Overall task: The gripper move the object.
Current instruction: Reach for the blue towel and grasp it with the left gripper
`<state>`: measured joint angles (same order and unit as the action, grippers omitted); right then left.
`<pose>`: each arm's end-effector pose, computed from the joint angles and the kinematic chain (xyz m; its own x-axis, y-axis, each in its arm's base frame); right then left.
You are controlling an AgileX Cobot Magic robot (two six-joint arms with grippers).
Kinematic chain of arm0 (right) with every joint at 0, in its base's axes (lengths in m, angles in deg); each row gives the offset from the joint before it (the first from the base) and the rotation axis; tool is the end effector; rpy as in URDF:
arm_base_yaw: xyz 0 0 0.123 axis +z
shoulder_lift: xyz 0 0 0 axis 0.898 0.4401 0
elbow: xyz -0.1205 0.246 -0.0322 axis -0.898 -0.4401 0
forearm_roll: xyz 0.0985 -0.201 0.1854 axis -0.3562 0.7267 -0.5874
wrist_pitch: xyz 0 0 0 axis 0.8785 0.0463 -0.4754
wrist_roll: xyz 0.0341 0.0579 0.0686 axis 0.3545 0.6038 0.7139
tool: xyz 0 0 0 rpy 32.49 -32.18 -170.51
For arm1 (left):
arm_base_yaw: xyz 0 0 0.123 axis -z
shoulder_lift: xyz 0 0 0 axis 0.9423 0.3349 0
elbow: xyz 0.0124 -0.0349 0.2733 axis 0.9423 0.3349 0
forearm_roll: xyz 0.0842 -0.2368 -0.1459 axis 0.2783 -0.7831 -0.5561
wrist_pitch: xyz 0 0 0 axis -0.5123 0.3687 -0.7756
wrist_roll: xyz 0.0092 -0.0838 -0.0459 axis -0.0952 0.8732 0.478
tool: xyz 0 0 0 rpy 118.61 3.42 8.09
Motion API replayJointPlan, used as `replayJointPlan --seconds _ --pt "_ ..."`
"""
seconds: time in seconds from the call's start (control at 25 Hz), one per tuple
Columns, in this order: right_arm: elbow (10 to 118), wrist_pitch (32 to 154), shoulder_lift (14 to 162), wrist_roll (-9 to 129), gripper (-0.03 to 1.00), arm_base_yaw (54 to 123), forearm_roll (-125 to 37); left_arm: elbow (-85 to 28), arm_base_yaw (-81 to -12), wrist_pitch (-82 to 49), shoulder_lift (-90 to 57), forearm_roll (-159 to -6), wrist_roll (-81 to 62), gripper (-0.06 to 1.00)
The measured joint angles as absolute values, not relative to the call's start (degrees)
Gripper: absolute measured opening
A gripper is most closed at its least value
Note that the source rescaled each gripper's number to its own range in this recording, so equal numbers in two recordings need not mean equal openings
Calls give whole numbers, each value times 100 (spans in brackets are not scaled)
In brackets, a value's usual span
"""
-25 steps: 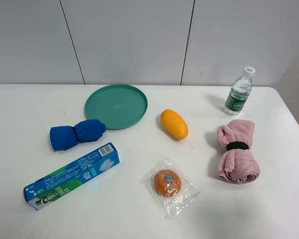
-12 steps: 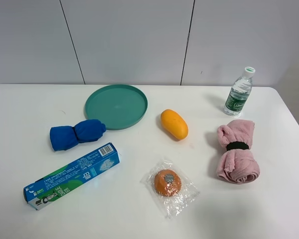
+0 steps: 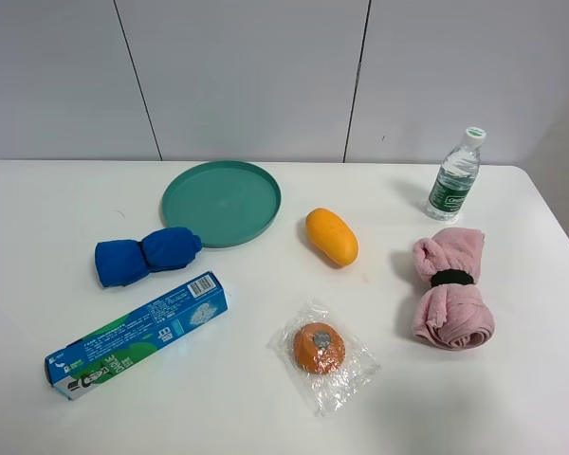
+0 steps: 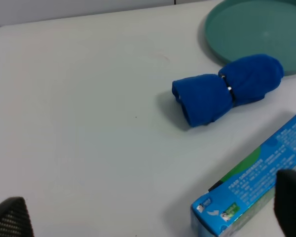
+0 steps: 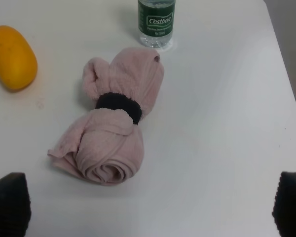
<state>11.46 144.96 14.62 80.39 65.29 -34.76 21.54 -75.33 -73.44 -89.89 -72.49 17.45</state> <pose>0.0451 -0.0006 0.2882 -0.4722 -0.0716 -0.8786 -0.0365 0.9974 -0.0617 0.0413 -0.0016 0.2978 -0.4428 0.0480 -0.8953 0.0010 0.9986 0.0530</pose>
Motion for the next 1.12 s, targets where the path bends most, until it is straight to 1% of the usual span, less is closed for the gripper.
replayJointPlan --seconds 1.12 --pt "1146 14496 1462 8039 100 6529 -3476 2142 -7533 -7344 -8989 -7264 1769 100"
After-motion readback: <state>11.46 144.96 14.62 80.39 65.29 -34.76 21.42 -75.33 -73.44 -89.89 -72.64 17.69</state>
